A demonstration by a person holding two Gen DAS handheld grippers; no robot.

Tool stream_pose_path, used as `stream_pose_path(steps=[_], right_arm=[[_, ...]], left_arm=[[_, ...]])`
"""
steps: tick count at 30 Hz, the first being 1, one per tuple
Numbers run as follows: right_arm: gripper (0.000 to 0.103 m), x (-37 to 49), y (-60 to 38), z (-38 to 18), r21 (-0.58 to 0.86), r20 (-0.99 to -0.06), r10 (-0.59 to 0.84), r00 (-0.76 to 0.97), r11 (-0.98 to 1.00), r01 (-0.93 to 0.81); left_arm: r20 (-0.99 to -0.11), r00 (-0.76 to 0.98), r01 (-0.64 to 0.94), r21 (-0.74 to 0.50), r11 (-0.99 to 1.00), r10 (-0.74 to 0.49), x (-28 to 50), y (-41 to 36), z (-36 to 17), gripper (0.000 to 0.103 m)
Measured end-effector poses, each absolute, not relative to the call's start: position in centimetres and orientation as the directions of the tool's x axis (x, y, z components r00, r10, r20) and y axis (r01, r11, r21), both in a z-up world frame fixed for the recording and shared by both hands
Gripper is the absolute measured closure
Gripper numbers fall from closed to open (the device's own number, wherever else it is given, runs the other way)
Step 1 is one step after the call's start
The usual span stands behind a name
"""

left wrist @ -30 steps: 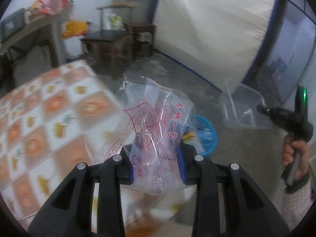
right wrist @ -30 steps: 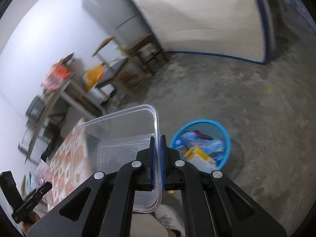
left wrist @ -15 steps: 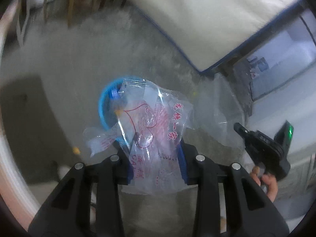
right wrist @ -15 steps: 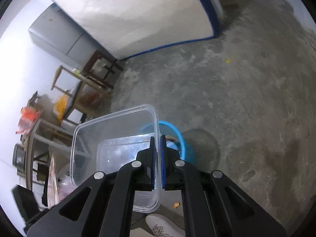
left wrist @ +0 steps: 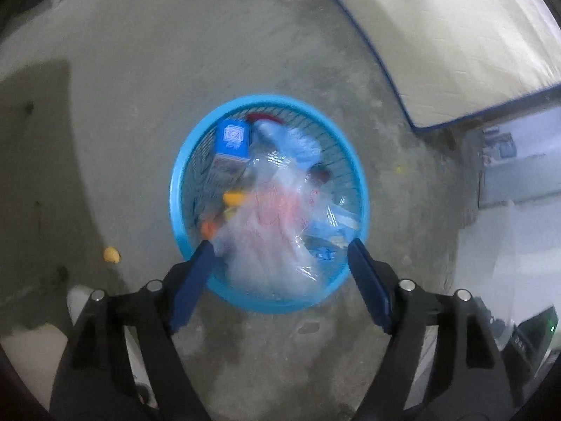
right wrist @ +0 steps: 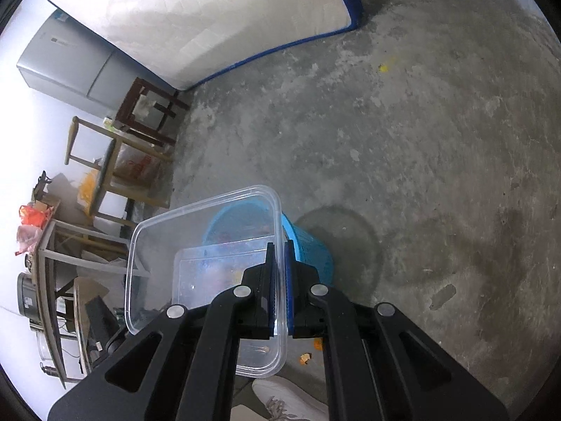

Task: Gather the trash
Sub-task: 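Open the left tool over the basket to drop the bag while the right tool releases the container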

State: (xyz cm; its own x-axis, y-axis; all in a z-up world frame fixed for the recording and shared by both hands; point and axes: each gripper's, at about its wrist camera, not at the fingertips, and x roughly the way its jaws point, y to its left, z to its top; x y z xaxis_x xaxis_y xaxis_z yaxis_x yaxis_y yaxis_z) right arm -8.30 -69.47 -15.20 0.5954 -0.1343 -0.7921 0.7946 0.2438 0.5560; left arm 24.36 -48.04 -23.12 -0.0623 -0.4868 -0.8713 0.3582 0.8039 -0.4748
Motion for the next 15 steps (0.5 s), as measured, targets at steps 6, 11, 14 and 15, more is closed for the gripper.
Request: stream_pose_path(steps=[6,11,14,15], right_arm=[[0.098,-7.2,-69.7,-16.2,0.557,-0.796,-0.121,0.593,0.235,0.796],[0.098,-5.6,-70.1,-16.8,0.564,-0.792,-0.126,0.598,0.224,0.795],[0.098,-4.1,-70.3,-17.3,0.565,-0.791,-0.133,0.597,0.213,0.797],[0.098,-3.5,-70.3,-17.5,0.564,-0.792,-0.132,0.596,0.215,0.797]], left_arm=[[-0.884,0.007,0.375,-0.431,0.821,-0.467,24.6,-47.2,-22.7,0.023],[-0.869,0.013,0.415,-0.445,0.793,-0.495,23.7,-46.7,-20.2,0.023],[-0.868,0.010,0.477,-0.433,0.765,-0.497,21.9,-46.5,-18.2,0.022],[-0.869,0.007,0.510,-0.423,0.749,-0.495,20.7,-46.5,-17.3,0.021]])
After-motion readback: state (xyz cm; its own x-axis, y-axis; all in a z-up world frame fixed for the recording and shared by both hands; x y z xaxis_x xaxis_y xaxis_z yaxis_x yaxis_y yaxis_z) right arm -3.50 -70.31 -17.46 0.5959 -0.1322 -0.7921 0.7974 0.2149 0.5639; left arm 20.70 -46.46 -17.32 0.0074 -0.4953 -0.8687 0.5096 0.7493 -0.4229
